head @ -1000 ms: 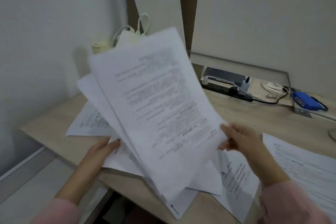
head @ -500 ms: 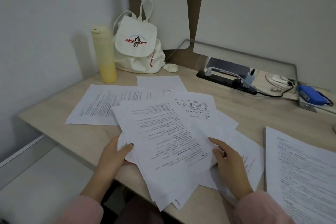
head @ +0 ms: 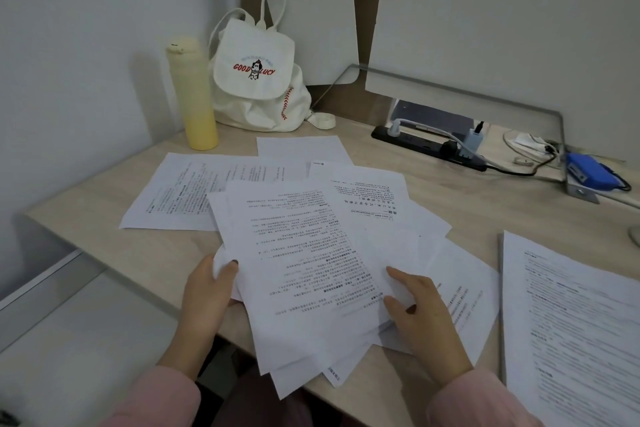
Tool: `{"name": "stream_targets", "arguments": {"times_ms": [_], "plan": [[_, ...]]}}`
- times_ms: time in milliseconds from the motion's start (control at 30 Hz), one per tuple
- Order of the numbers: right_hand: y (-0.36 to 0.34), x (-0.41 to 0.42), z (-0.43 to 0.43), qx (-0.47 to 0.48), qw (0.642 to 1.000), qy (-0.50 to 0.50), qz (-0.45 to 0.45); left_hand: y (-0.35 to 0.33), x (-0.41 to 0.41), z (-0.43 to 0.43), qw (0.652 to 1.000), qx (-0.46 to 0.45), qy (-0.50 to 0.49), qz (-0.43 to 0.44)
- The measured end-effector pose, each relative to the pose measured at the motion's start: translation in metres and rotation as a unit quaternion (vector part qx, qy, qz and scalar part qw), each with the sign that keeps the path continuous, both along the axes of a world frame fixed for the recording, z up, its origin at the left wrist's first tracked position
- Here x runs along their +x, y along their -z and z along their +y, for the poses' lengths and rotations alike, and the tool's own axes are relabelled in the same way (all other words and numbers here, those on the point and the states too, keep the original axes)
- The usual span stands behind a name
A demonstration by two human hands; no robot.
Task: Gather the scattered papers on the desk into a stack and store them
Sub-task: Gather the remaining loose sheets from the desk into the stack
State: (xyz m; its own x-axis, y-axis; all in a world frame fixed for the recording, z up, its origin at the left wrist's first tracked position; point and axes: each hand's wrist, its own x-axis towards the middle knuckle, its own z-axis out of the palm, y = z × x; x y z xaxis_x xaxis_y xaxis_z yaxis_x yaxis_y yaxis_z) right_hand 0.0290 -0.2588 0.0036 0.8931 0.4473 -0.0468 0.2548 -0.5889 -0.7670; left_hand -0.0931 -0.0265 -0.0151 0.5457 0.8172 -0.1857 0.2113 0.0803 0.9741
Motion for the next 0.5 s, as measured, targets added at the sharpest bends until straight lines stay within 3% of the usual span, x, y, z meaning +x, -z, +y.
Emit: {"name": "stream_targets", "arguments": {"times_ms": [167,500], "plan": [[-0.002,0.005,0.0,0.04,0.994,0.058,0.081,-0.002,0.002,0.001,0.999,-0.014,0.047,0.0],[-0.007,0.019,-0.002,-0.046,0.996,0.072,0.026,0.0,0.003,-0.002,1.0,0.017,0.011,-0.009]]}}
